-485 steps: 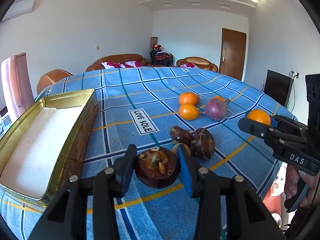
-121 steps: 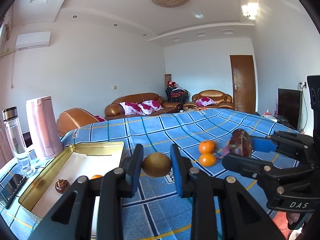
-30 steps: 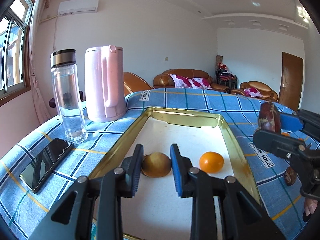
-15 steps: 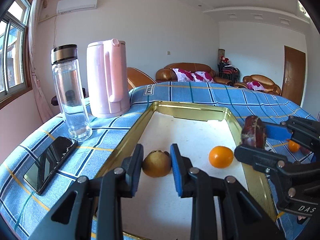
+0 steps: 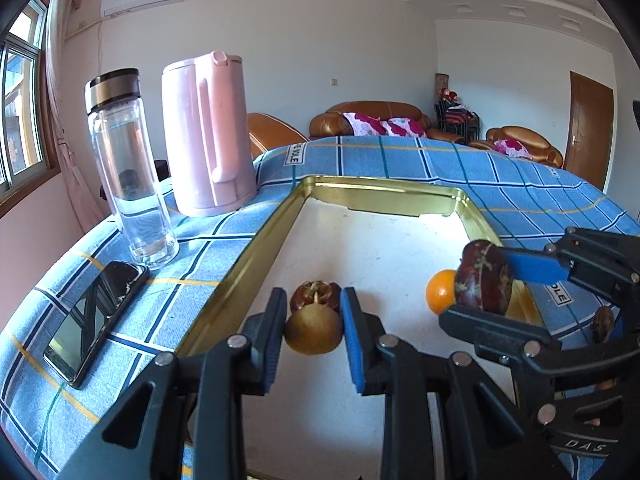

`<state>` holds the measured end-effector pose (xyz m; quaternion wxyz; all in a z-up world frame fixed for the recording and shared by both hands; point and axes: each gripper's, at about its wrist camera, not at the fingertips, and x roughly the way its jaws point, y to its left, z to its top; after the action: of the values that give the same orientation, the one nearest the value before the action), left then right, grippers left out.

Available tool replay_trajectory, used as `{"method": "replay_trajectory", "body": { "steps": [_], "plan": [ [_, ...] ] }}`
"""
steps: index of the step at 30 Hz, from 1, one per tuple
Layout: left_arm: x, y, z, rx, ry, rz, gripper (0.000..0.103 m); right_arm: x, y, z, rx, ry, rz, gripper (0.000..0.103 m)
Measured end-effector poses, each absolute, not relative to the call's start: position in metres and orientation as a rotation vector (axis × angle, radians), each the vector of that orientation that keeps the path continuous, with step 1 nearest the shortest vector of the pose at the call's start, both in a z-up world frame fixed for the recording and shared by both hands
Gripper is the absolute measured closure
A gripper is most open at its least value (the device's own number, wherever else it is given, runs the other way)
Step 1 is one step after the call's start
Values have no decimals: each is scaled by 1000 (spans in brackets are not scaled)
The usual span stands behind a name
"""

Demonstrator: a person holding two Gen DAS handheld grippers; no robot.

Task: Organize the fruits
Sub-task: 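Lower the yellow fruit into the tray while the right tool lowers the mangosteen, then open the left tool to release the yellow fruit while the right tool releases the mangosteen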

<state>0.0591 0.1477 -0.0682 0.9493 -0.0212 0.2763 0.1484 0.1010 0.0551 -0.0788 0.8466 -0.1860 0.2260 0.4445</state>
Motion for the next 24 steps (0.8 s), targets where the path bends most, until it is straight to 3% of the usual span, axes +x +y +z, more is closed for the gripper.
{"method": "replay_trajectory", "body": {
  "steps": [24],
  "plan": [
    [70,149,-74,-45,626,291,73,110,69,-89,-447,574,942,57]
  ]
}}
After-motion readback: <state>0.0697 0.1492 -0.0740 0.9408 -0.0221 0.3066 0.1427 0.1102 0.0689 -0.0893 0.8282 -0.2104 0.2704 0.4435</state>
